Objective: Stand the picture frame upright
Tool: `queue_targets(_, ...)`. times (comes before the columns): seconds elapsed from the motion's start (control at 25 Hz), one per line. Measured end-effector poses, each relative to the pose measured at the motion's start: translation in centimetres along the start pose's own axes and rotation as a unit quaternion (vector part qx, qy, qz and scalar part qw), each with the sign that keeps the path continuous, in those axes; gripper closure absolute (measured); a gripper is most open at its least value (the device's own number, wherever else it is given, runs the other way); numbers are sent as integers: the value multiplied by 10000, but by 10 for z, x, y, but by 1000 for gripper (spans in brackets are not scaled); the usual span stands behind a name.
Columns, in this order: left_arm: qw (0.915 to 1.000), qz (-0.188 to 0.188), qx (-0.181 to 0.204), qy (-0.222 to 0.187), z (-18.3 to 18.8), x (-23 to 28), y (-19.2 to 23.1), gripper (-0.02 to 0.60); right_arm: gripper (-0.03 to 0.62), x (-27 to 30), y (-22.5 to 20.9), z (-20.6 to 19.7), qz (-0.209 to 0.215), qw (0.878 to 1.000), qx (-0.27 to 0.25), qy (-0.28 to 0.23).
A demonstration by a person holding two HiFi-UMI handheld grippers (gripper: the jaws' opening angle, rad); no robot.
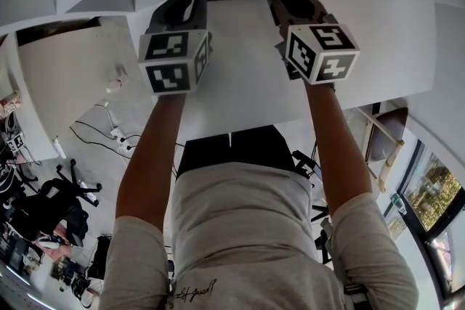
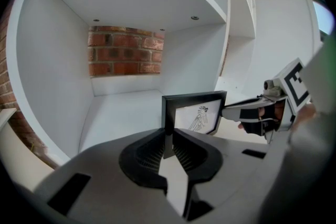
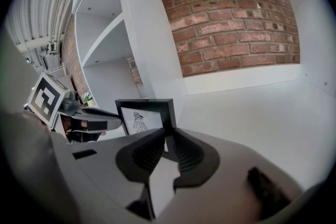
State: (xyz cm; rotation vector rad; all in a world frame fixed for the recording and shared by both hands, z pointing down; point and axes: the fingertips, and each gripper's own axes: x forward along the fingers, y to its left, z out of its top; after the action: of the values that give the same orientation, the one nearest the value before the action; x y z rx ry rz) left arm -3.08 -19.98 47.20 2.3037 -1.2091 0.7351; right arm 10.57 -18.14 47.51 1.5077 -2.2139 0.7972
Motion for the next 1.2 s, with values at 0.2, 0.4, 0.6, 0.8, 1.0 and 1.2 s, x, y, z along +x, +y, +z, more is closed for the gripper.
queue_targets(0.2, 10000, -2, 9, 8, 0, 0, -1, 525, 530, -1, -1, 0, -5, 10000, 4, -2)
queue_targets(0.4, 10000, -22, 6, 6, -1, -1, 0, 525, 530, 0, 1, -1, 32, 10000, -10, 8)
queue_targets(0.6, 10000, -38, 2, -22, 1, 0, 1, 525, 528, -1, 1, -1, 36, 10000, -29, -12)
queue_targets(0.8, 10000, -40, 40, -38, 2, 0, 1, 523, 529, -1, 2, 0, 33, 10000, -48, -25)
queue_targets(1.0, 10000, -36, 64, -44, 2, 1, 1, 522, 528, -1, 2, -2, 39, 10000, -31, -27)
queue_targets(1.2, 10000, -53, 55, -26, 1, 2, 2, 505, 528, 0, 3, -2, 38, 10000, -41, -24)
